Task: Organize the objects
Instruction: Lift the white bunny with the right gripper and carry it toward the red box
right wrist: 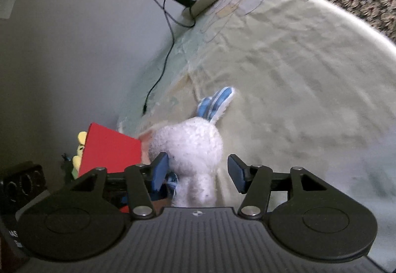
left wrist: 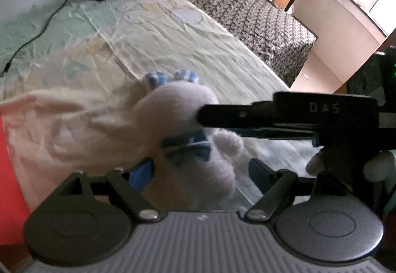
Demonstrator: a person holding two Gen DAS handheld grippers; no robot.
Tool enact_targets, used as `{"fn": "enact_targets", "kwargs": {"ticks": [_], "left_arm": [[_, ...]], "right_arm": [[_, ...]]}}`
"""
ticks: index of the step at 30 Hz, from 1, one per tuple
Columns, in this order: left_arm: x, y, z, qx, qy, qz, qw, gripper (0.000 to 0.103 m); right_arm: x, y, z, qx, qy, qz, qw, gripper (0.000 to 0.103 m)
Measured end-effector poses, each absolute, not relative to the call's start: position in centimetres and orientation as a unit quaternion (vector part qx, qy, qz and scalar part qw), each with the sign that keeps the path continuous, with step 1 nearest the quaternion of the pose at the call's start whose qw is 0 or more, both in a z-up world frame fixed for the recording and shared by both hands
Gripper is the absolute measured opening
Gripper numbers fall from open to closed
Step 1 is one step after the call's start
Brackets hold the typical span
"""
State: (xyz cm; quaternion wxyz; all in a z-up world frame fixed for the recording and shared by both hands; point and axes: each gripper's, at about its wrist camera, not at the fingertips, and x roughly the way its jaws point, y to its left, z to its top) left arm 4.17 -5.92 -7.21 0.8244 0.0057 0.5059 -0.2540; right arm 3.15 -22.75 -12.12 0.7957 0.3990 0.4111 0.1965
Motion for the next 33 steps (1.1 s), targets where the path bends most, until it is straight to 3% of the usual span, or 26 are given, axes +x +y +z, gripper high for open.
{"fn": "enact_targets", "kwargs": {"ticks": [5, 11, 33], "left_arm": [[5.2, -6.1, -8.3, 0.008, 0.520, -0.239, 0.820, 0.075], [5.1, -5.5, -8.2, -0.001, 0.523, -0.238, 0.818, 0.072], [-0.5, -1.9, -2.5, -0.037, 0.451, -0.252, 0.855, 0.073]], "right_arm": [[4.5, -20.7, -12.2, 0.389, 0.422, 0.226, 0.787, 0.057], [4.5, -20.1, -11.6, 0.375, 0.422, 0.236, 0.791, 0.052], [0.1, -16.1, -4.7, 0.318, 0.352, 0.266, 0.839, 0.052]]}}
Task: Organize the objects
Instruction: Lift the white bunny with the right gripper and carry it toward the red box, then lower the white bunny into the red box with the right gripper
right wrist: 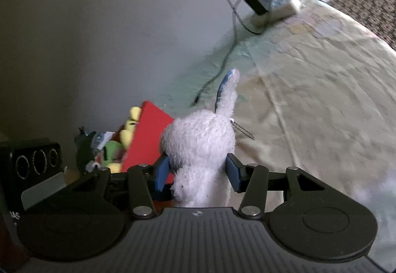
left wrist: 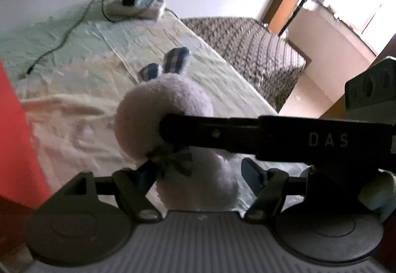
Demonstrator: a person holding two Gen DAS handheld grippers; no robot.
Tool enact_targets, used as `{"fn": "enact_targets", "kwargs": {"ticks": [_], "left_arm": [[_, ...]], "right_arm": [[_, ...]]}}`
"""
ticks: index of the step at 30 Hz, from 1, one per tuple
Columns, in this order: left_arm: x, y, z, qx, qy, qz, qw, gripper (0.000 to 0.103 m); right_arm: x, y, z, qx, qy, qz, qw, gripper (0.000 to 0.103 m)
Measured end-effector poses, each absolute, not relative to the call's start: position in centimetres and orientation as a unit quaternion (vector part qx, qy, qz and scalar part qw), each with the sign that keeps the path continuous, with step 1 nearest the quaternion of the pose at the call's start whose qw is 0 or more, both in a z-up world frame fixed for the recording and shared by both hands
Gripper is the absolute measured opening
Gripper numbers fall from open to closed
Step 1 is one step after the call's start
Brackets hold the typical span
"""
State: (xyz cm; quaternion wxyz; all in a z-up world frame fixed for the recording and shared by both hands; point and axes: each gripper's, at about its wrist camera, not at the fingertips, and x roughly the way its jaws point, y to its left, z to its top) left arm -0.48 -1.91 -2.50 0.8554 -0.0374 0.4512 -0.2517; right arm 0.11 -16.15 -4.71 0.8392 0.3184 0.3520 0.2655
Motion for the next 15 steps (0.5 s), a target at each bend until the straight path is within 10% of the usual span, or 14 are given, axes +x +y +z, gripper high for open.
{"fn": "enact_targets", "kwargs": {"ticks": [15], "left_arm": [[-4.1, 7.9, 3.9, -0.085, 0.356, -0.200, 0.909, 0.074]], "right_arm": [[0.5, -7.0, 1.4, 0.265, 0.295, 0.350, 0.849, 0.052]]}}
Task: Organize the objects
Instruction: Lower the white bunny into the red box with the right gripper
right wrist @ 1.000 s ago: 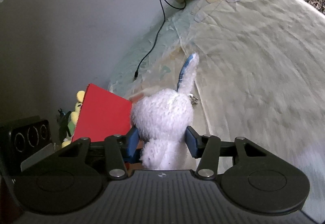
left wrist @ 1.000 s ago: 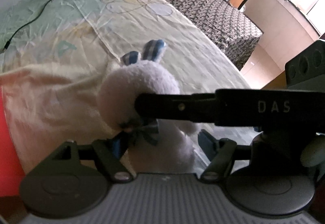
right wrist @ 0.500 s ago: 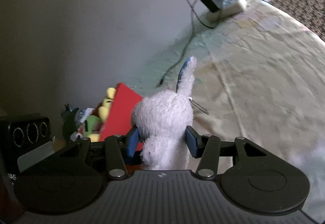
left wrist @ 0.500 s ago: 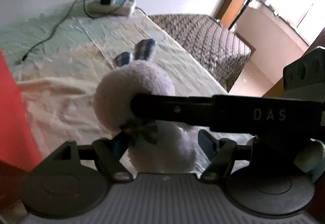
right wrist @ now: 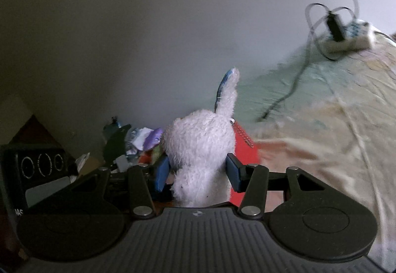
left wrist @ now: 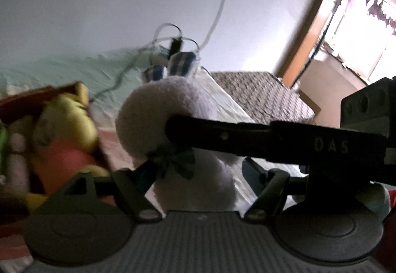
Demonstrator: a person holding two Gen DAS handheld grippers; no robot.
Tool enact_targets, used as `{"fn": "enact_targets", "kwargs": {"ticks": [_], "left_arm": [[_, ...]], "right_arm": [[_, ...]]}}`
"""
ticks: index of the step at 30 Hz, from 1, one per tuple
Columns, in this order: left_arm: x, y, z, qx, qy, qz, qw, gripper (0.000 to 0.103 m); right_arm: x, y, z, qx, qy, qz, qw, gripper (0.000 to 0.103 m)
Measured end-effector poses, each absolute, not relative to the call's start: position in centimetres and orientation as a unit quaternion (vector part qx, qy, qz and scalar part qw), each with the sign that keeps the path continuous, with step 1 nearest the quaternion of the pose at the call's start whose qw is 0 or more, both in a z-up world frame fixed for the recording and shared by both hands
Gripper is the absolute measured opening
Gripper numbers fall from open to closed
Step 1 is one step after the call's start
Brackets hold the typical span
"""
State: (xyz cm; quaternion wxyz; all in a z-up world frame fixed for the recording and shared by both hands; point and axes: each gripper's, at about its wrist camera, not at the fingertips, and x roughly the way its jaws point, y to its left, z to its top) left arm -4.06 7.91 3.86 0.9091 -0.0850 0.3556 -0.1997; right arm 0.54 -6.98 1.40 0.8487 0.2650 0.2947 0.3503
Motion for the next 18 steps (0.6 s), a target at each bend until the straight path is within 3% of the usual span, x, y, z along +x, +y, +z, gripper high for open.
{"fn": "enact_targets", "kwargs": {"ticks": [18], "left_arm": [[-2.7, 18.7, 3.4, -0.115, 0.347, -0.118, 0.923, 0.077]], "right_arm": [[4.4, 4.6, 0.8, 0.220, 0.315, 0.382, 0.841, 0.052]]}}
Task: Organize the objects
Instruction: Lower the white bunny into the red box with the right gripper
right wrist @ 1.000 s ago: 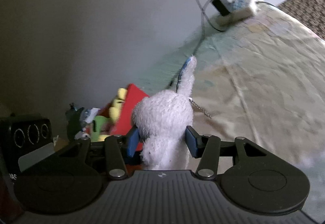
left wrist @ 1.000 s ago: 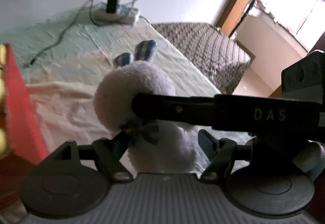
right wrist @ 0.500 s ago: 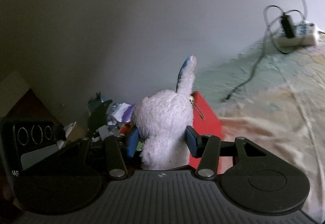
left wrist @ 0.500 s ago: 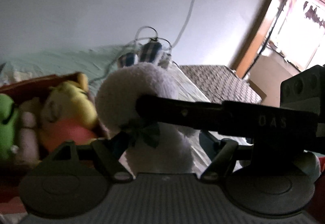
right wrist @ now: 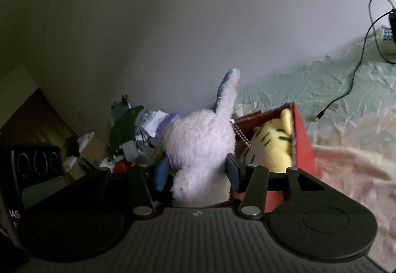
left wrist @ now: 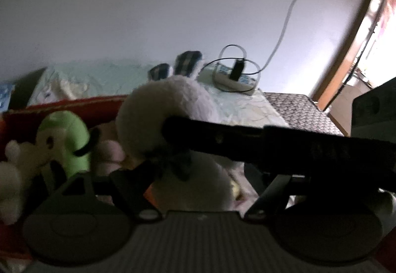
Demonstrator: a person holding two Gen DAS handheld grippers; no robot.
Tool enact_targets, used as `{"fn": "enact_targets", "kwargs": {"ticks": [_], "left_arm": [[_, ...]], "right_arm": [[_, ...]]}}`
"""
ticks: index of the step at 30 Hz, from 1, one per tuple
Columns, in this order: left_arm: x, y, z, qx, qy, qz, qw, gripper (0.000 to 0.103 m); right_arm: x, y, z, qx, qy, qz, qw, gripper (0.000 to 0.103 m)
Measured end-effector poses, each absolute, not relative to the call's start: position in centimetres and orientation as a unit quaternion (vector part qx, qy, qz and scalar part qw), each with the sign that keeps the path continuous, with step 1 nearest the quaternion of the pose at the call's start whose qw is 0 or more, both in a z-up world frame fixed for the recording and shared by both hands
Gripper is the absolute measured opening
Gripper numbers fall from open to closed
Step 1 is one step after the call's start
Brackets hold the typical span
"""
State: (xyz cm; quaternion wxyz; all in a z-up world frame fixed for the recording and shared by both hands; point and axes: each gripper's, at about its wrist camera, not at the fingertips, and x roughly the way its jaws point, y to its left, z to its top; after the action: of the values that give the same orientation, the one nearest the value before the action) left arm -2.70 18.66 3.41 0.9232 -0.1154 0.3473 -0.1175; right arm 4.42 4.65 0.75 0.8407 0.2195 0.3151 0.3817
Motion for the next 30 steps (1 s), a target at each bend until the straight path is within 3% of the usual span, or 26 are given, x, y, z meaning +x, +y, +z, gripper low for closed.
{"fn": "enact_targets", "kwargs": {"ticks": [10, 21, 30], "left_arm": [[-1.1, 22.0, 0.8, -0.139, 0.377, -0.104, 0.910, 0.075], [-0.3, 22.0, -0.2, -0.137, 0.386, -0.113, 0.905, 0.085], [-0.6, 22.2, -0.3, -0.136, 0.385, -0.119, 0.905, 0.089]], "right_arm": [[5.5, 6.9, -1.0, 0.207, 0.361, 0.364, 0.833, 0.052], [7.0, 7.2, -1.8, 0.187, 0.387, 0.364, 0.826, 0.048], [6.4, 7.1, -1.2, 0.186, 0.384, 0.359, 0.830, 0.055]]}}
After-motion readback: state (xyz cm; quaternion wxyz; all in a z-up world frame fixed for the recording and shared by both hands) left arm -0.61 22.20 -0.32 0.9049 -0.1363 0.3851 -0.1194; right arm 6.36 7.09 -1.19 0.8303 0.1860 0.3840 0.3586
